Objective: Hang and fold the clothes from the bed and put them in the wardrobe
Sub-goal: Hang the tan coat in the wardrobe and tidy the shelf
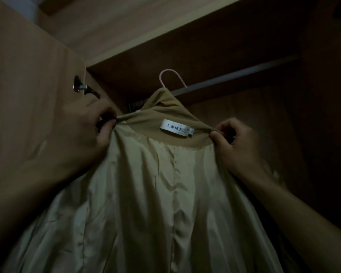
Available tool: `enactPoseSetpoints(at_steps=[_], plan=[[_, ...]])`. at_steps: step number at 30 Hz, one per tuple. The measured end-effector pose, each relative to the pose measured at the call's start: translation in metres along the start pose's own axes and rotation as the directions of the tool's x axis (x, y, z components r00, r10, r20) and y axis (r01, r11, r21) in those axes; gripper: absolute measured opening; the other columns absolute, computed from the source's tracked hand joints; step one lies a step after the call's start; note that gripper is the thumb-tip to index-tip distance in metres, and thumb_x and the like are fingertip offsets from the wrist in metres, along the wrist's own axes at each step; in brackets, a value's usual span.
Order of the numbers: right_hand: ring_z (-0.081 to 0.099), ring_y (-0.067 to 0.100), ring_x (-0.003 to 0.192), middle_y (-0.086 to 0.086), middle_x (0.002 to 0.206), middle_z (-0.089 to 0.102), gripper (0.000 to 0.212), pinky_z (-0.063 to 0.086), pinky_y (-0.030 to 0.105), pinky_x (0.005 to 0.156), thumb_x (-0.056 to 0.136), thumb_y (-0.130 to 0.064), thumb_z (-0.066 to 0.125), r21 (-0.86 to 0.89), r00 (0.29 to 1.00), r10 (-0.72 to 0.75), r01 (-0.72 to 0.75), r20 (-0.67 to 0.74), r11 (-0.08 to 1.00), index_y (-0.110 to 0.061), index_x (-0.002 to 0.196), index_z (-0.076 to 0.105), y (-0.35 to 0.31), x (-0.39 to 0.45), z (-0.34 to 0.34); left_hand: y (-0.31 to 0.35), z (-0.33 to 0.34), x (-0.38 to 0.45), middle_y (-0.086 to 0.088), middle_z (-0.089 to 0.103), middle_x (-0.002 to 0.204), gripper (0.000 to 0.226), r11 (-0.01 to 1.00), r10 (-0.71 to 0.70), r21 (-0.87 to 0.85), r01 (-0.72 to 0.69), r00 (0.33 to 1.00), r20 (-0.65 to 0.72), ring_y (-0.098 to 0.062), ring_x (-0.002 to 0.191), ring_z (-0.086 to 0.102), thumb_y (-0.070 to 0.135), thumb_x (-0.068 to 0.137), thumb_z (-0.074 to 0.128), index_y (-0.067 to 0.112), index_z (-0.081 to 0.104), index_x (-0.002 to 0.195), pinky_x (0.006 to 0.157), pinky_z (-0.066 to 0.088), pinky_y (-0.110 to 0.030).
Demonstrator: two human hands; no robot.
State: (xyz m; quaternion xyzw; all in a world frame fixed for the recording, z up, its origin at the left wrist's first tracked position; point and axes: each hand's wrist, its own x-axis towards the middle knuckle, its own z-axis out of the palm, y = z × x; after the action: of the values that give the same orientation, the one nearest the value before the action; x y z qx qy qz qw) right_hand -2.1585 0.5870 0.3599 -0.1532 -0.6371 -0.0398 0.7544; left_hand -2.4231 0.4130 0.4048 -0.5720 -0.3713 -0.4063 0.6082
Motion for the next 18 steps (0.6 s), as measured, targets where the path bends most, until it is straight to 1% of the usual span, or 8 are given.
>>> enactPoseSetpoints(at_steps=[2,4,6,9,12,13,16,18], plan=[[0.060,0.008,0.075,-0.007,0.080,0.063,0.009,0.054,0.035,0.067,0.085,-0.020,0.071,0.017,1.000,-0.005,0.005,-0.019,1.000,-0.023,0.083,0.063,0.014,0.012,0.022,-0.012,0.012,0.008,-0.007,0.061,0.087,0.011,0.997,0.030,0.067,-0.032,0.999,0.027,-0.020,0.077,0.052,0.019,0.084,0.059,0.011,0.065,0.088,0.068,0.040,-0.031],[0.060,0.008,0.074,-0.007,0.079,0.063,0.009,0.054,0.039,0.067,0.084,-0.020,0.072,0.018,0.999,-0.025,0.025,-0.028,1.000,-0.023,0.082,0.063,0.028,0.023,0.045,-0.029,0.027,0.013,-0.006,0.059,0.087,0.003,0.995,0.038,0.085,-0.042,0.998,0.046,-0.020,0.076,0.051,0.015,0.087,0.062,0.014,0.063,0.088,0.066,0.040,-0.032],[0.059,0.009,0.074,-0.006,0.080,0.062,0.009,0.052,0.035,0.065,0.085,-0.021,0.070,0.013,0.999,-0.049,0.049,-0.016,0.999,-0.023,0.082,0.063,0.042,0.033,0.065,-0.045,0.047,0.010,-0.005,0.058,0.086,0.002,0.995,0.034,0.093,-0.040,0.997,0.066,-0.020,0.074,0.052,0.013,0.087,0.063,0.015,0.062,0.087,0.064,0.039,-0.032],[0.057,0.009,0.074,-0.002,0.081,0.061,0.008,0.044,0.028,0.062,0.087,-0.020,0.069,-0.006,0.995,-0.097,0.097,0.003,0.995,-0.021,0.083,0.062,0.063,0.046,0.093,-0.063,0.072,0.006,-0.004,0.056,0.084,0.006,0.993,0.025,0.116,-0.031,0.998,0.057,-0.021,0.072,0.051,0.021,0.084,0.057,0.016,0.059,0.086,0.061,0.042,-0.035],[0.057,0.009,0.075,-0.002,0.082,0.060,0.007,0.047,0.028,0.064,0.088,-0.021,0.067,0.016,0.992,-0.117,0.116,0.045,0.993,-0.020,0.084,0.062,0.082,0.060,0.120,-0.076,0.093,0.004,-0.005,0.056,0.084,0.004,0.990,0.013,0.143,-0.020,0.998,0.054,-0.023,0.071,0.051,0.017,0.086,0.057,0.014,0.059,0.085,0.061,0.040,-0.035],[0.056,0.009,0.075,-0.003,0.082,0.060,0.007,0.046,0.028,0.064,0.088,-0.021,0.067,0.027,0.991,-0.126,0.125,0.050,0.992,-0.020,0.084,0.061,0.089,0.065,0.129,-0.080,0.101,0.004,-0.006,0.056,0.083,0.005,0.988,0.010,0.154,-0.019,0.998,0.058,-0.024,0.071,0.051,0.019,0.086,0.056,0.014,0.058,0.084,0.061,0.041,-0.036],[0.054,0.005,0.078,-0.004,0.087,0.057,0.005,0.043,0.021,0.065,0.091,-0.019,0.063,0.075,0.983,-0.168,0.163,0.067,0.984,-0.019,0.087,0.060,0.116,0.074,0.155,-0.089,0.122,0.003,-0.005,0.057,0.084,0.011,0.981,-0.009,0.196,-0.001,0.999,0.051,-0.024,0.071,0.052,0.027,0.083,0.054,0.018,0.059,0.084,0.060,0.046,-0.039],[0.053,0.003,0.081,-0.005,0.090,0.056,0.003,0.044,0.015,0.066,0.092,-0.015,0.061,0.106,0.977,-0.203,0.196,0.064,0.975,-0.017,0.090,0.061,0.138,0.077,0.172,-0.091,0.139,0.001,-0.004,0.057,0.084,0.009,0.973,-0.007,0.229,-0.004,0.999,0.044,-0.023,0.071,0.052,0.026,0.084,0.055,0.019,0.061,0.085,0.059,0.045,-0.036]])
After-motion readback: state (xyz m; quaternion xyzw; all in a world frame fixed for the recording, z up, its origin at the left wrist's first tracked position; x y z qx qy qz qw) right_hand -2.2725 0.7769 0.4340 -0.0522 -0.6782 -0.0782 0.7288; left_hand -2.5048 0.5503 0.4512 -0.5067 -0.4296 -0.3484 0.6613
